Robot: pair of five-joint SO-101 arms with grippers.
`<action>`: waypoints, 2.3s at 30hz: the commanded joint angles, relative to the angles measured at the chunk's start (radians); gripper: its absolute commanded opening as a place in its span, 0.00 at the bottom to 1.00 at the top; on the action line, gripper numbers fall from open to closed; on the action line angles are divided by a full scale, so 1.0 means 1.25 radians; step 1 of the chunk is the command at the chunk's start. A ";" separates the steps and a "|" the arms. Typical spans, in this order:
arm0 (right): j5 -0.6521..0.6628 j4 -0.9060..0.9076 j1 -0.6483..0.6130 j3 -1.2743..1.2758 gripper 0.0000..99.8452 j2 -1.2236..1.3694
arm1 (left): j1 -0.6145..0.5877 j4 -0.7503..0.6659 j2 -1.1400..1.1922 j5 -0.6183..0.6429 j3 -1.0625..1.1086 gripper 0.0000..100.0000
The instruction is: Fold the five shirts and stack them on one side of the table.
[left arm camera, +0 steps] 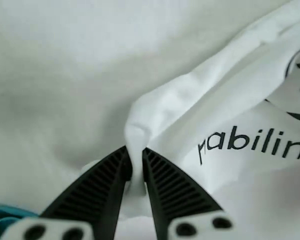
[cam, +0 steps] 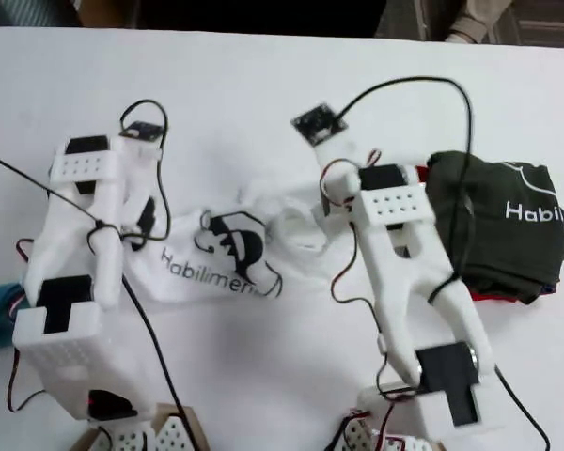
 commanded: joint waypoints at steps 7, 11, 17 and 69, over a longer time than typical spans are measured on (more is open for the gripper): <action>-0.101 -0.123 0.004 -0.255 0.24 0.040 | 0.001 0.004 -0.001 0.001 -0.010 0.03; -0.157 -0.190 -0.010 -0.388 0.23 0.262 | 0.001 0.004 -0.001 0.001 -0.010 0.03; -0.158 -0.095 -0.048 -0.678 0.22 0.629 | 0.001 0.006 -0.002 0.001 -0.006 0.03; -0.169 0.402 -0.120 -0.722 0.02 0.279 | -0.047 0.237 0.000 -0.059 -0.203 0.03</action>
